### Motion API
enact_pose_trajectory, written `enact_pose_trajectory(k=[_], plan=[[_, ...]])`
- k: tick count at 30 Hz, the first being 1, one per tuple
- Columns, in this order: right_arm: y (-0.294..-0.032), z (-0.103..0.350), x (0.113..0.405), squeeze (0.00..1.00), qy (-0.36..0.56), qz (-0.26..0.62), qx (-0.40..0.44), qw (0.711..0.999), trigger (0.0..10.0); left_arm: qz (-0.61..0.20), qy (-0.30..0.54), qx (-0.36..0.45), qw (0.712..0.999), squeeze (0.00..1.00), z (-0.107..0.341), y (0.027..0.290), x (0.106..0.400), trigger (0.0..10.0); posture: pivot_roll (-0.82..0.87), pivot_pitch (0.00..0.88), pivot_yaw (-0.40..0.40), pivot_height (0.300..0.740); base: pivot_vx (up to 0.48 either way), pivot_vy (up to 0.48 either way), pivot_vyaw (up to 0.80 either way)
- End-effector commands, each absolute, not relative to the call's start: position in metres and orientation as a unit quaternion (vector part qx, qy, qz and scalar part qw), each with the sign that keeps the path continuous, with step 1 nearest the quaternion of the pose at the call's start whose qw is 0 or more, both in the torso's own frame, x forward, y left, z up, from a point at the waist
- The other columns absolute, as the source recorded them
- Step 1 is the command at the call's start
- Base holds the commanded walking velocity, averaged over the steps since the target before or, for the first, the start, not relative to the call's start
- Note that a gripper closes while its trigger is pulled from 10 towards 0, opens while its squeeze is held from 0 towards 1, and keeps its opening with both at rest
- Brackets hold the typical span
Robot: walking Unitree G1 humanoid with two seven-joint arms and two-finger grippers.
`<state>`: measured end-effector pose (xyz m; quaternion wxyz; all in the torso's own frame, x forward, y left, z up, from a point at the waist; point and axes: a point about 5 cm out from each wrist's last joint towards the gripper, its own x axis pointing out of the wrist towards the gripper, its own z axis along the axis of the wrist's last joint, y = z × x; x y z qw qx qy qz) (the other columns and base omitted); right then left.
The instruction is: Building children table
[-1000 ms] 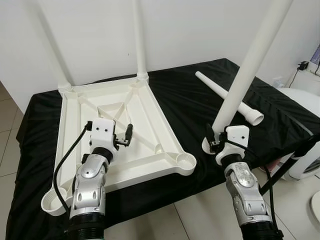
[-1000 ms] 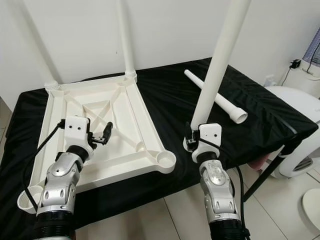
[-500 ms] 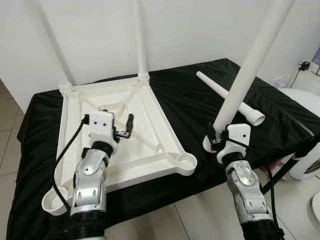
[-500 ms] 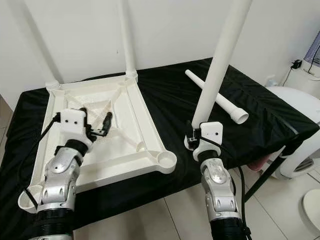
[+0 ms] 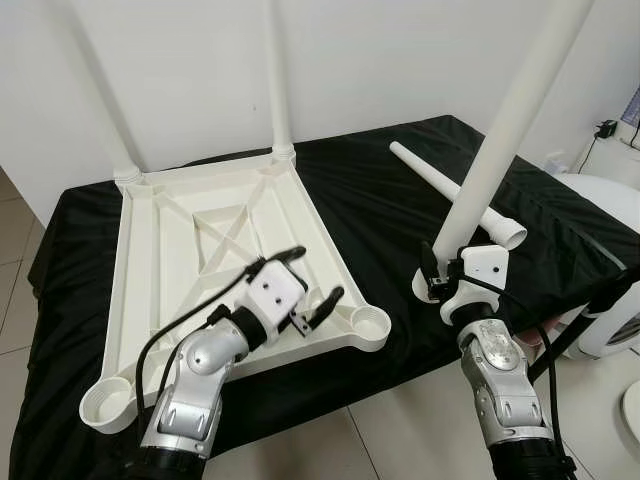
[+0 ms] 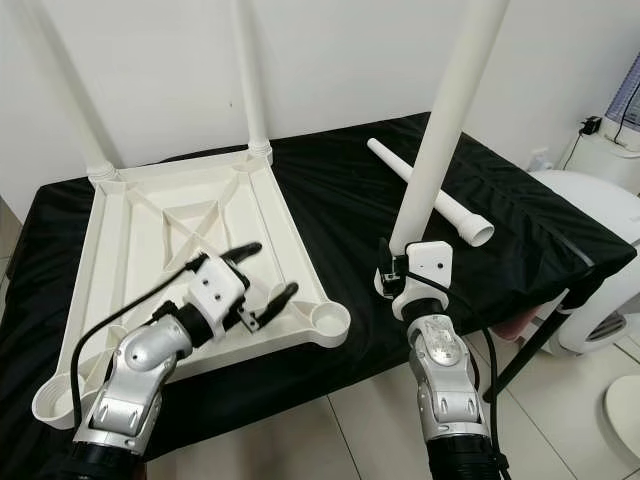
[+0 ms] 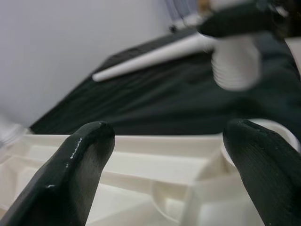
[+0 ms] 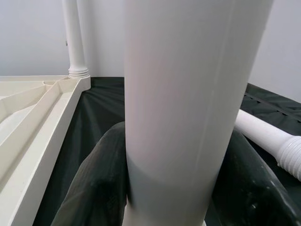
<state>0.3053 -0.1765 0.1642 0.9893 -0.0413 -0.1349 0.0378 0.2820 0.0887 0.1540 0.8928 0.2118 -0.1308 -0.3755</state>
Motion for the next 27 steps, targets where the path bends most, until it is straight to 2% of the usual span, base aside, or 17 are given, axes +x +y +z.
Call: enact_pose_trajectory(k=[1, 6, 19, 27], plan=[[-0.177, 0.168, 0.304, 0.0, -0.141, 0.038, -0.044, 0.988, 10.0, -0.395, -0.123, 0.235, 0.879, 0.0, 0.147, 0.087, 0.281, 10.0, -0.11, 0.012, 0.076, 0.74, 0.0, 0.0, 0.0], [-0.179, 0.17, 0.305, 0.0, -0.144, 0.037, -0.049, 0.988, 10.0, -0.446, -0.107, 0.275, 0.845, 0.0, 0.136, 0.084, 0.276, 10.0, -0.11, 0.007, 0.075, 0.74, 0.0, 0.0, 0.0], [-0.181, 0.17, 0.304, 0.0, -0.146, 0.032, -0.051, 0.987, 10.0, -0.516, -0.033, 0.317, 0.795, 0.0, 0.113, 0.084, 0.27, 10.0, -0.12, 0.0, 0.089, 0.74, 0.0, 0.0, 0.0], [-0.181, 0.17, 0.303, 0.0, -0.147, 0.03, -0.051, 0.987, 10.0, -0.524, 0.0, 0.302, 0.796, 0.0, 0.107, 0.087, 0.27, 10.0, -0.12, 0.0, 0.092, 0.74, 0.0, 0.0, 0.0]])
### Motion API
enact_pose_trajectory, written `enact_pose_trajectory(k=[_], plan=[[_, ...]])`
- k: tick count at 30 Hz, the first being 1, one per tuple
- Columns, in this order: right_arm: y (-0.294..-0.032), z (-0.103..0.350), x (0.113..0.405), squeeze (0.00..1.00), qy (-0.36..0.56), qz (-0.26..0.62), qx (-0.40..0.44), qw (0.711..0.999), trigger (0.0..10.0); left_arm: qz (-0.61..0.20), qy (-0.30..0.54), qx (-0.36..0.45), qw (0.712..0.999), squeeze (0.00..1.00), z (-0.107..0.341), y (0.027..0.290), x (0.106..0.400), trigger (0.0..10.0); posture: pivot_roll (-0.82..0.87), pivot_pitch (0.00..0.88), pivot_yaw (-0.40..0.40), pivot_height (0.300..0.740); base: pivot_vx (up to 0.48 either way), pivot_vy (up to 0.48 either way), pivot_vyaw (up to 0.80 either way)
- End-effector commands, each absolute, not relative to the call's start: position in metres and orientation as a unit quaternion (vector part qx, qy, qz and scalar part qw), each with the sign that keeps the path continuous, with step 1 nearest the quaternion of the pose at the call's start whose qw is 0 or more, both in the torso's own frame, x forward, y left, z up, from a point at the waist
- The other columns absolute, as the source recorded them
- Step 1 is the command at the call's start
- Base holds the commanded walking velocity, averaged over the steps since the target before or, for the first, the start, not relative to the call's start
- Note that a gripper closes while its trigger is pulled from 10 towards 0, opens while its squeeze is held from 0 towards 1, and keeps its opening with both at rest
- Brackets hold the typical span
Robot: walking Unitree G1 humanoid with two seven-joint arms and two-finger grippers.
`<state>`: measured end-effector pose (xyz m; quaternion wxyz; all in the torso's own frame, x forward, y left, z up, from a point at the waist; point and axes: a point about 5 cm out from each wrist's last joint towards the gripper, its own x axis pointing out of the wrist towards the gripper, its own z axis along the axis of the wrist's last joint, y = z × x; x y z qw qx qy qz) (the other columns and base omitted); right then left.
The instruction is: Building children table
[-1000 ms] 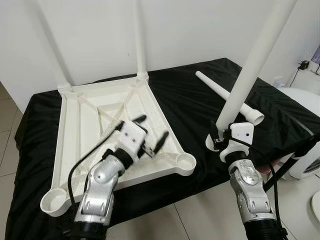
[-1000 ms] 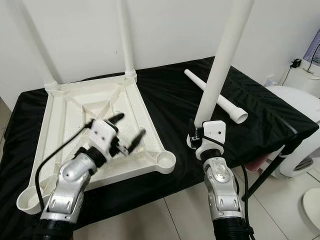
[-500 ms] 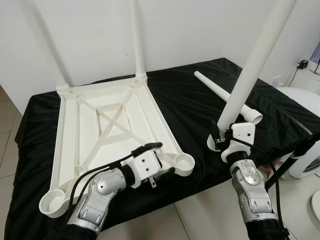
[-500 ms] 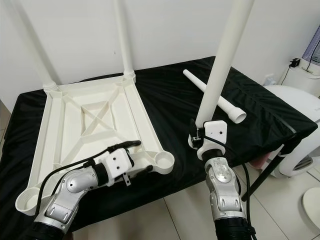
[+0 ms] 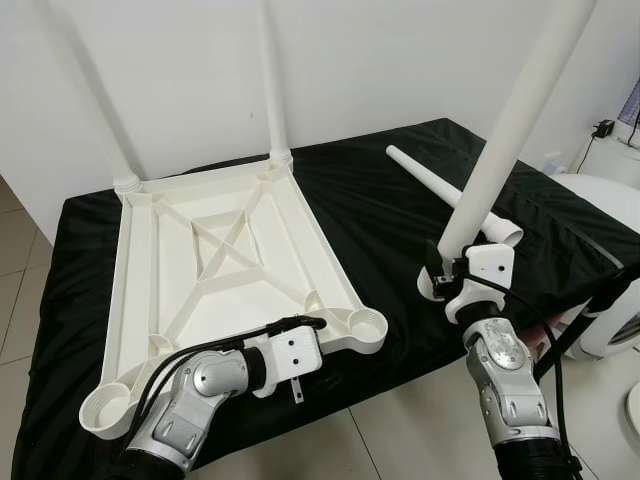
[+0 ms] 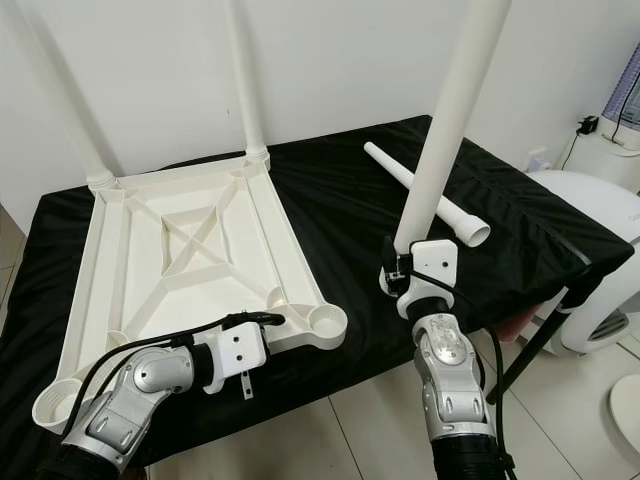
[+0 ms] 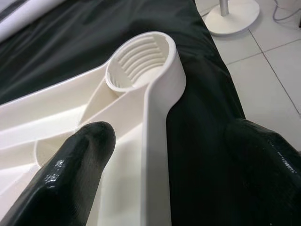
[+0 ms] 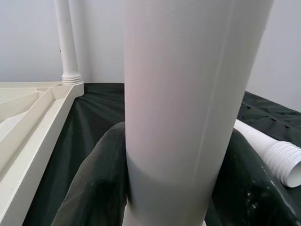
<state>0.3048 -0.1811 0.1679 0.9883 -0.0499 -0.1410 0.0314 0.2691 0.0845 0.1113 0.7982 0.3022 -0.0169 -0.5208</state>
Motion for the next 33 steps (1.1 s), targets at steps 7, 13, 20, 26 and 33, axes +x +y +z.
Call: enact_pose_trajectory(k=[7, 13, 20, 26, 33], plan=[[-0.181, 0.17, 0.302, 0.0, -0.146, 0.028, -0.053, 0.987, 10.0, -0.507, 0.047, 0.262, 0.82, 0.0, 0.11, 0.081, 0.281, 10.0, -0.12, 0.004, 0.093, 0.74, 0.0, 0.0, 0.0], [-0.181, 0.17, 0.302, 0.0, -0.146, 0.026, -0.055, 0.987, 10.0, -0.499, 0.082, 0.218, 0.835, 0.0, 0.117, 0.079, 0.29, 10.0, -0.13, 0.015, 0.103, 0.74, 0.0, 0.0, 0.0], [-0.182, 0.169, 0.301, 0.0, -0.146, 0.023, -0.054, 0.988, 10.0, -0.51, 0.095, 0.211, 0.828, 0.0, 0.12, 0.082, 0.292, 9.8, -0.13, 0.019, 0.106, 0.74, 0.0, 0.0, 0.0], [-0.181, 0.169, 0.3, 0.0, -0.146, 0.02, -0.053, 0.988, 10.0, -0.498, 0.128, 0.259, 0.818, 0.0, 0.114, 0.105, 0.295, 8.1, -0.13, 0.025, 0.111, 0.74, 0.0, 0.0, 0.0], [-0.182, 0.169, 0.3, 0.0, -0.146, 0.019, -0.054, 0.988, 10.0, -0.495, 0.15, 0.272, 0.811, 0.0, 0.112, 0.115, 0.294, 3.4, -0.12, 0.026, 0.109, 0.74, 0.0, 0.0, 0.0]])
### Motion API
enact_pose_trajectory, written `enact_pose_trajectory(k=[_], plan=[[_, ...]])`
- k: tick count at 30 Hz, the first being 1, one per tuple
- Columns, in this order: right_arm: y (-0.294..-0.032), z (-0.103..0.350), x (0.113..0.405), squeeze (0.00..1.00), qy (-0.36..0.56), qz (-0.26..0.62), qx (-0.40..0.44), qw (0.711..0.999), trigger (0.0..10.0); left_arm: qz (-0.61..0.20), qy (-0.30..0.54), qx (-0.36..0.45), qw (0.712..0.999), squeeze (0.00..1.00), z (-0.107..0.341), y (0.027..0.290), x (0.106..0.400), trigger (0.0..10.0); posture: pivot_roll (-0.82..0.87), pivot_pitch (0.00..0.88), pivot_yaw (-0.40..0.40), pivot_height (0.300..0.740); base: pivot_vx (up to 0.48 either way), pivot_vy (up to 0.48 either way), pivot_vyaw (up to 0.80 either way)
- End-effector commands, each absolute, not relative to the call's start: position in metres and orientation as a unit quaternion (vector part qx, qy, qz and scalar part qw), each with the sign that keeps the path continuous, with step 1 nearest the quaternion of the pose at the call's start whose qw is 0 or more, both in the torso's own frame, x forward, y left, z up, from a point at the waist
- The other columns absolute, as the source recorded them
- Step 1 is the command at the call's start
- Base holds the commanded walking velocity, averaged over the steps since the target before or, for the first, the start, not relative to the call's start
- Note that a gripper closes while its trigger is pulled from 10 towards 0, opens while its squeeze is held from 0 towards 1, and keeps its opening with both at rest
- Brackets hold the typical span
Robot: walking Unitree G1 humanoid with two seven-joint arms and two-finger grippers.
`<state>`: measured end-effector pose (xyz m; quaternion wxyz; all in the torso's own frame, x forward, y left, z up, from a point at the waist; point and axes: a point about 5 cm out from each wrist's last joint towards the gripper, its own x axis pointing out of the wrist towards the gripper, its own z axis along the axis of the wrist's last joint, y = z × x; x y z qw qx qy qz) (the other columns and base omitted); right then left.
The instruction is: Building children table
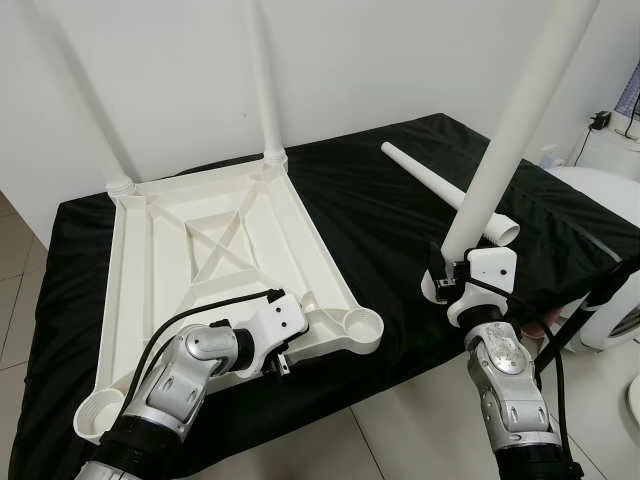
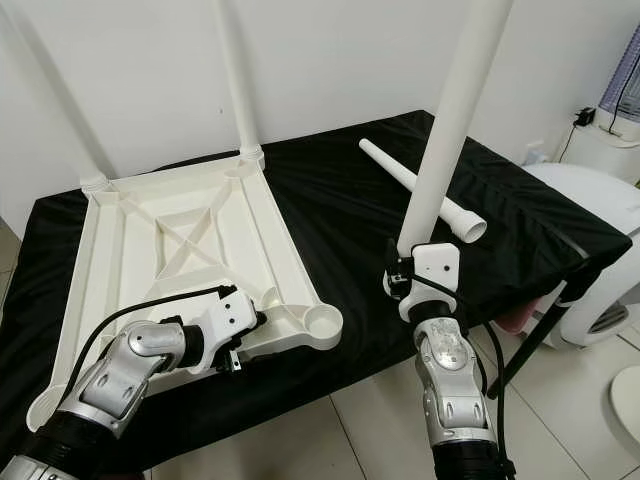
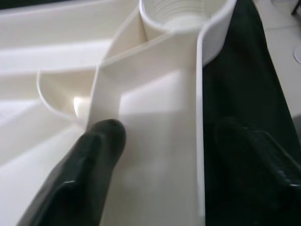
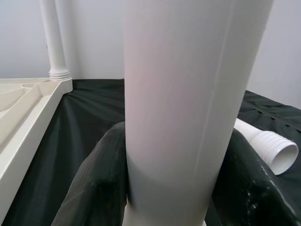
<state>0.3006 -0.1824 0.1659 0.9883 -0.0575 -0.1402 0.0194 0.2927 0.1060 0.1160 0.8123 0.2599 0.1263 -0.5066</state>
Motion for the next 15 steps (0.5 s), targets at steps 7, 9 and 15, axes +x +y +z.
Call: enact_pose_trajectory(k=[7, 9, 15], plan=[[-0.181, 0.17, 0.302, 0.0, -0.146, 0.02, -0.055, 0.988, 10.0, -0.499, 0.157, 0.275, 0.807, 0.0, 0.115, 0.116, 0.294, 0.0, -0.12, 0.021, 0.11, 0.74, 0.0, 0.0, 0.0], [-0.18, 0.17, 0.302, 0.0, -0.147, 0.02, -0.055, 0.987, 10.0, -0.5, 0.156, 0.274, 0.806, 0.0, 0.116, 0.115, 0.294, 0.0, -0.12, 0.021, 0.111, 0.74, 0.0, 0.0, 0.0], [-0.182, 0.171, 0.301, 0.0, -0.148, 0.017, -0.055, 0.987, 10.0, -0.513, 0.153, 0.271, 0.8, 0.0, 0.117, 0.107, 0.29, 2.2, -0.13, 0.022, 0.114, 0.74, 0.0, 0.0, 0.0]])
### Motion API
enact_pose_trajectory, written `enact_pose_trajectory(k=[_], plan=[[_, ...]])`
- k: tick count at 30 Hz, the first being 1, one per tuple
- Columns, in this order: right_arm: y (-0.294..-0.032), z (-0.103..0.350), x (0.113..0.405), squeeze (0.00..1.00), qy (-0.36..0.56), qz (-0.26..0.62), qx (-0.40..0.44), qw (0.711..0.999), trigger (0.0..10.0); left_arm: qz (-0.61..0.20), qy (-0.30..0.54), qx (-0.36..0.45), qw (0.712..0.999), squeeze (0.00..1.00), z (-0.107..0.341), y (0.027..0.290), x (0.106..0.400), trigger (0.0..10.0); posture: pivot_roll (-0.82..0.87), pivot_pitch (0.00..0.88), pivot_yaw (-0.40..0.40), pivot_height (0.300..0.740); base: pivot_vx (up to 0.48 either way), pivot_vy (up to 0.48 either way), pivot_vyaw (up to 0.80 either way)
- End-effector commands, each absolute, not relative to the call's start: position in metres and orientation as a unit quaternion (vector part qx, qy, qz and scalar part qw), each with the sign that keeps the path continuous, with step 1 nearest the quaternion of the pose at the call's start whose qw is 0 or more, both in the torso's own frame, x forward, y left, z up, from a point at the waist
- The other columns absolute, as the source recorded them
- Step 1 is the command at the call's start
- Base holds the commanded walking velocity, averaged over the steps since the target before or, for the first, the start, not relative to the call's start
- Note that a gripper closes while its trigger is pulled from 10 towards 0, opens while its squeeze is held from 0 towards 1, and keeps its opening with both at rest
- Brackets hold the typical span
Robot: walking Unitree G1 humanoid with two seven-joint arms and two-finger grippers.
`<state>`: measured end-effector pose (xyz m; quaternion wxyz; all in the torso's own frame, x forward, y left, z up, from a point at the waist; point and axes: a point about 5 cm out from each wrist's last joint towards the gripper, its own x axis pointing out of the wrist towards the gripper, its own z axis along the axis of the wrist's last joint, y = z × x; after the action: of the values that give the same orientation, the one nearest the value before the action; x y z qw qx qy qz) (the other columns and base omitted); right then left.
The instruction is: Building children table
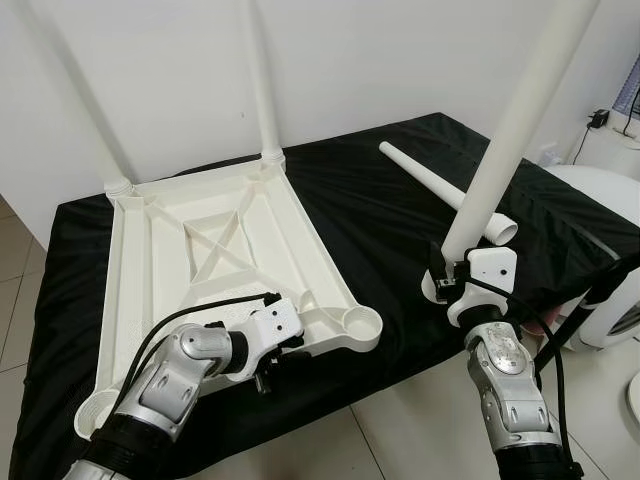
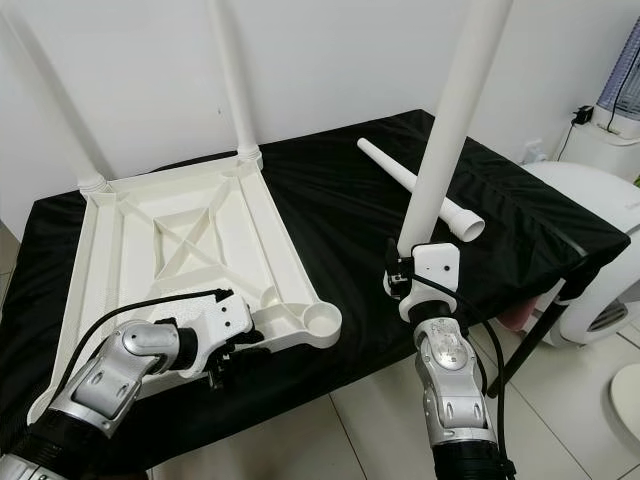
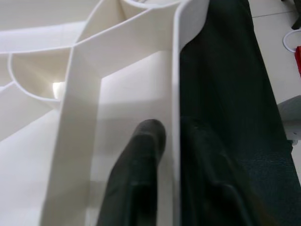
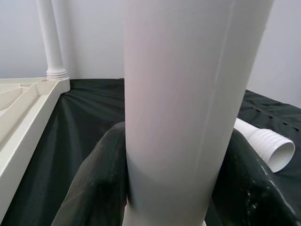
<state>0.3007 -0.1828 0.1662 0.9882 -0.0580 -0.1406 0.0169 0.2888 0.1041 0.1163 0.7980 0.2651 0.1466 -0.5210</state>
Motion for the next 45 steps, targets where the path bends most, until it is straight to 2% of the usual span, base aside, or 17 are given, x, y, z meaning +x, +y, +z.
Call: enact_pose_trajectory(k=[1, 2, 3, 5, 6, 9, 10, 11, 25, 28, 35, 45], plan=[[-0.182, 0.171, 0.301, 0.0, -0.148, 0.017, -0.055, 0.987, 10.0, -0.513, 0.153, 0.271, 0.8, 0.0, 0.117, 0.107, 0.29, 2.2, -0.13, 0.022, 0.114, 0.74, 0.0, 0.0, 0.0], [-0.182, 0.17, 0.301, 0.0, -0.148, 0.016, -0.055, 0.987, 10.0, -0.515, 0.152, 0.27, 0.799, 0.0, 0.117, 0.105, 0.289, 2.4, -0.13, 0.022, 0.115, 0.74, 0.0, 0.0, 0.0], [-0.182, 0.17, 0.301, 0.0, -0.148, 0.016, -0.055, 0.987, 10.0, -0.516, 0.153, 0.267, 0.799, 0.0, 0.117, 0.103, 0.288, 3.1, -0.13, 0.022, 0.116, 0.74, 0.0, 0.0, 0.0], [-0.182, 0.17, 0.301, 0.0, -0.148, 0.015, -0.055, 0.987, 10.0, -0.517, 0.154, 0.268, 0.798, 0.0, 0.117, 0.102, 0.287, 3.5, -0.13, 0.023, 0.117, 0.74, 0.0, 0.0, 0.0], [-0.182, 0.171, 0.301, 0.0, -0.149, 0.014, -0.055, 0.987, 10.0, -0.516, 0.159, 0.269, 0.798, 0.0, 0.116, 0.1, 0.286, 6.5, -0.13, 0.024, 0.118, 0.74, 0.0, 0.0, 0.0], [-0.183, 0.171, 0.301, 0.0, -0.15, 0.013, -0.055, 0.987, 10.0, -0.513, 0.163, 0.272, 0.798, 0.0, 0.115, 0.099, 0.285, 6.5, -0.13, 0.025, 0.119, 0.74, 0.0, 0.0, 0.0], [-0.183, 0.172, 0.301, 0.0, -0.151, 0.013, -0.055, 0.987, 10.0, -0.513, 0.164, 0.271, 0.798, 0.0, 0.115, 0.096, 0.285, 9.0, -0.13, 0.024, 0.119, 0.74, 0.0, 0.0, 0.0], [-0.183, 0.173, 0.301, 0.0, -0.153, 0.014, -0.055, 0.987, 10.0, -0.51, 0.163, 0.266, 0.802, 0.0, 0.116, 0.093, 0.286, 10.0, -0.13, 0.024, 0.118, 0.74, 0.0, 0.0, 0.0], [-0.187, 0.19, 0.309, 0.0, -0.178, 0.024, -0.057, 0.982, 10.0, -0.513, 0.121, 0.244, 0.814, 0.0, 0.135, 0.055, 0.29, 10.0, -0.12, 0.027, 0.112, 0.74, 0.0, 0.0, 0.0], [-0.189, 0.203, 0.318, 0.0, -0.19, 0.043, -0.06, 0.979, 10.0, -0.511, 0.099, 0.243, 0.819, 0.0, 0.142, 0.031, 0.293, 10.0, -0.12, 0.028, 0.107, 0.74, 0.0, 0.0, 0.0], [-0.174, 0.208, 0.322, 0.0, -0.186, 0.088, -0.039, 0.978, 10.0, -0.496, 0.092, 0.241, 0.829, 0.0, 0.146, 0.02, 0.297, 10.0, -0.12, 0.025, 0.101, 0.74, 0.0, 0.0, 0.0], [-0.148, 0.193, 0.318, 0.0, -0.122, 0.177, -0.024, 0.976, 10.0, -0.487, 0.077, 0.248, 0.834, 0.0, 0.149, 0.02, 0.297, 10.0, -0.12, 0.021, 0.093, 0.74, 0.0, 0.0, 0.0]])
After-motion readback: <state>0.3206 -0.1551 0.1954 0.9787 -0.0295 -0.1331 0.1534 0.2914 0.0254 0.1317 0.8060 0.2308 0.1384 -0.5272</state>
